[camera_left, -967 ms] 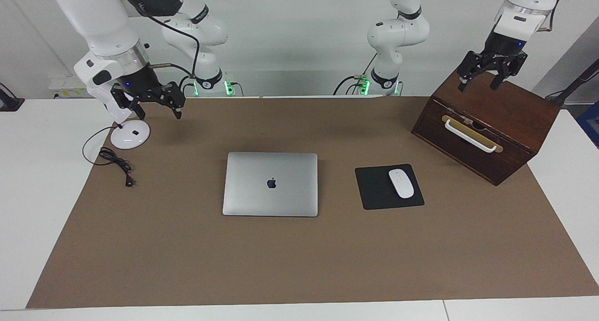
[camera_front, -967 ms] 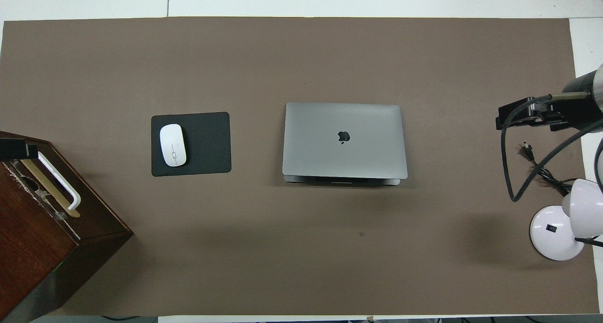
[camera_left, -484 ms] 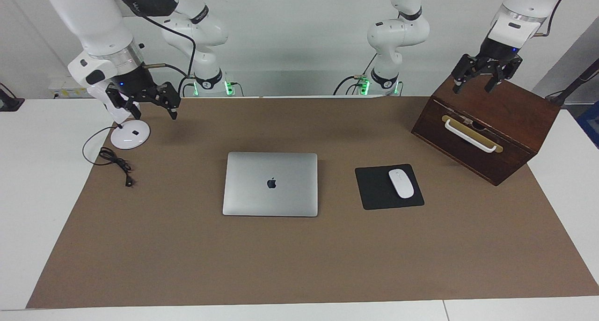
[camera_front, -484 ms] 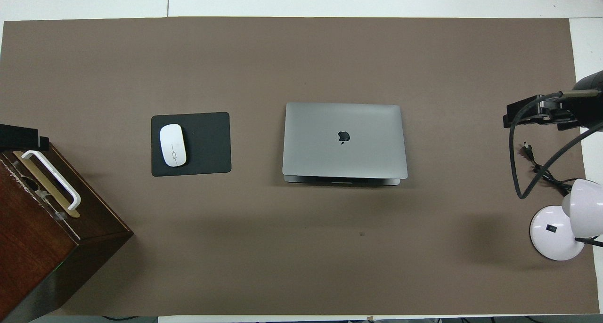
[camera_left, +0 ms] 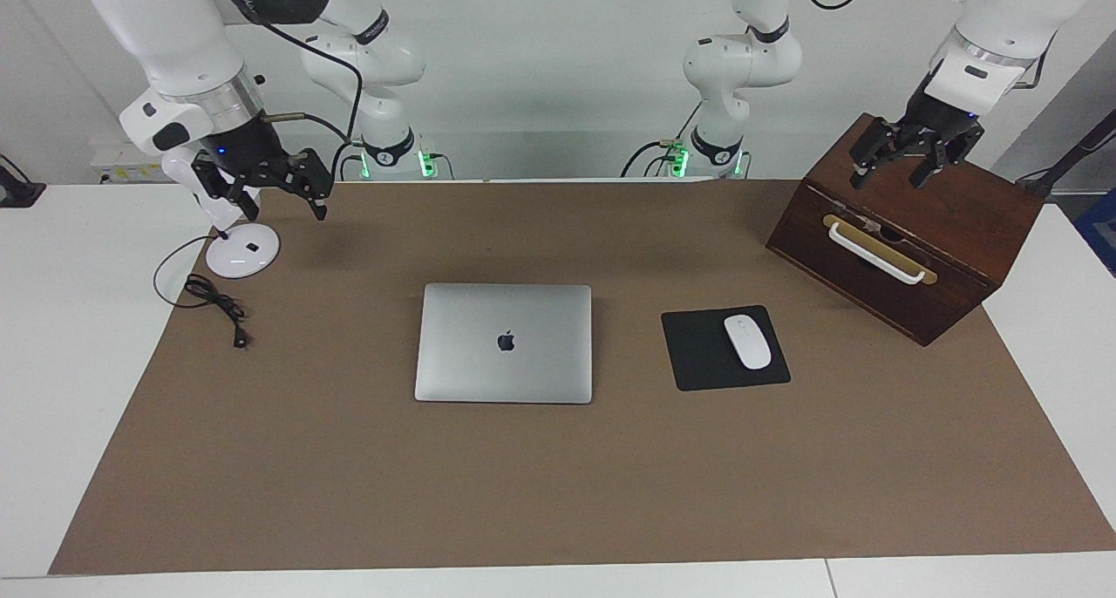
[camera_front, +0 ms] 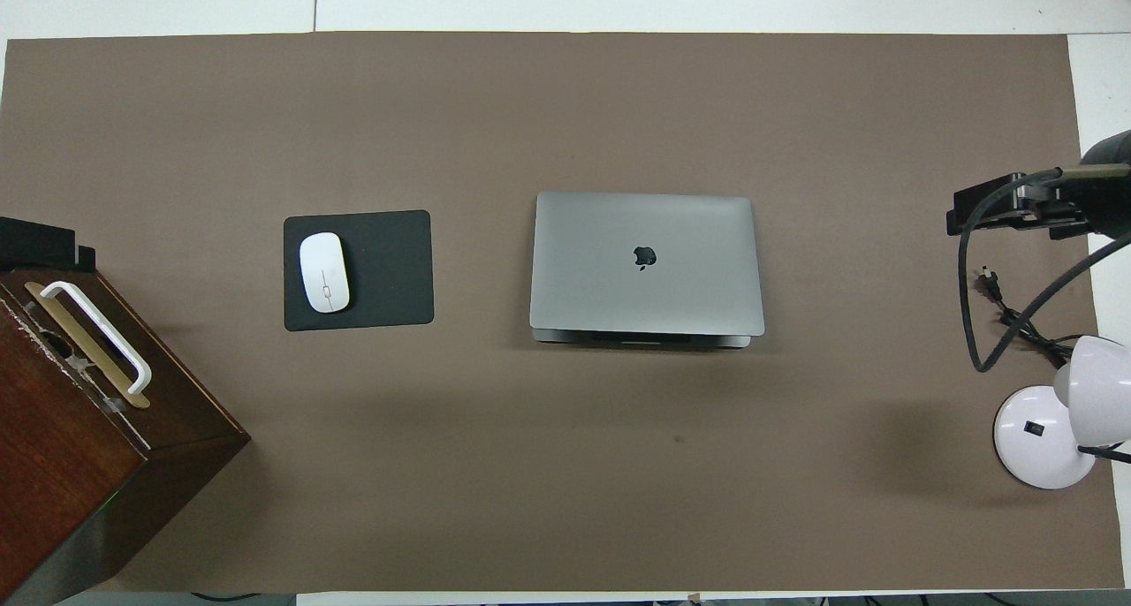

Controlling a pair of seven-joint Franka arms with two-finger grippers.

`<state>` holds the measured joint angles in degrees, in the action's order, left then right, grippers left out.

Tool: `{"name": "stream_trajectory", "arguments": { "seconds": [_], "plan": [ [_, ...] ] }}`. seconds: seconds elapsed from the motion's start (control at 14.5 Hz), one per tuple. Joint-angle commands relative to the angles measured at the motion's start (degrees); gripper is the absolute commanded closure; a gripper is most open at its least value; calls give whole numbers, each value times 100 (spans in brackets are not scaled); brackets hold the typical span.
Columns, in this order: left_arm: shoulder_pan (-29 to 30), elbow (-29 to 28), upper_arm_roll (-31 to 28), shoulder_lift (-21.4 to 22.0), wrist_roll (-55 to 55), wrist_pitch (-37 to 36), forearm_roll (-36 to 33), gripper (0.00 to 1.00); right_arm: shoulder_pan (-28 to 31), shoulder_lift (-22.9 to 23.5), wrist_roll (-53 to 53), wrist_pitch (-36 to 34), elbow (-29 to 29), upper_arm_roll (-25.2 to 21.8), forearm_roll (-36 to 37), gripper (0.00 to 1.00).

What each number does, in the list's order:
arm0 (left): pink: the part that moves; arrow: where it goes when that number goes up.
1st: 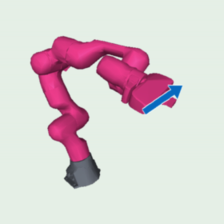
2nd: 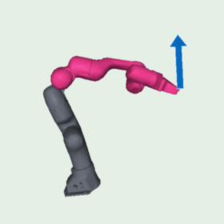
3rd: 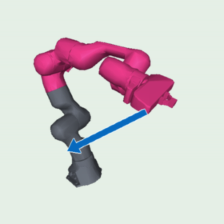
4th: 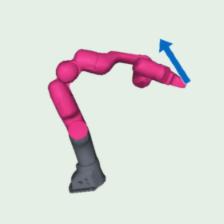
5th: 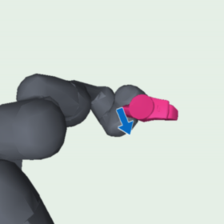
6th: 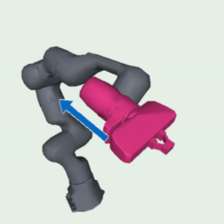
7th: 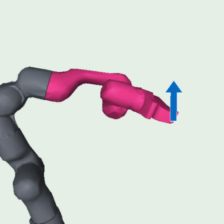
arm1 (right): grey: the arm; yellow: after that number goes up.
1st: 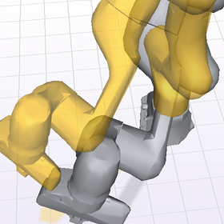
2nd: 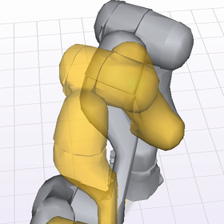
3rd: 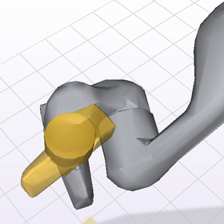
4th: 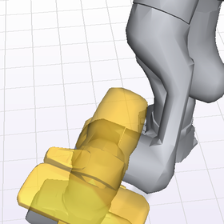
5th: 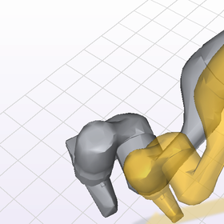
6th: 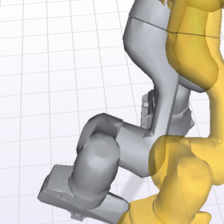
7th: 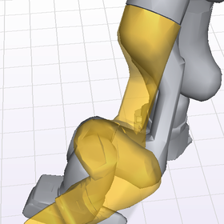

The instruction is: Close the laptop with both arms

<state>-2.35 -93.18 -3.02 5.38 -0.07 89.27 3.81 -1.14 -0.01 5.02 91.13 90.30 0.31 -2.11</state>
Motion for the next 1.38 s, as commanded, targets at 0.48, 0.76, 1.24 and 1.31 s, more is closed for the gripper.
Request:
{"name": "stream_trajectory", "arguments": {
  "seconds": [0.48, 0.76, 1.24, 1.31],
  "plan": [
    [-178, 37, -76, -10, 51, -287, -371, 0, 87, 54, -106, -17, -92, 101, 123, 0],
    [-205, 28, -76, -10, 42, -287, -434, 0, 87, 54, -106, -17, -92, 110, 123, 0],
    [-214, 37, -59, -2, 33, -278, -417, 0, 87, 54, -115, -25, -92, 110, 114, 0],
    [-214, 45, -59, -10, 33, -270, -399, 0, 87, 54, -115, -25, -92, 110, 114, 0]
  ]
}}
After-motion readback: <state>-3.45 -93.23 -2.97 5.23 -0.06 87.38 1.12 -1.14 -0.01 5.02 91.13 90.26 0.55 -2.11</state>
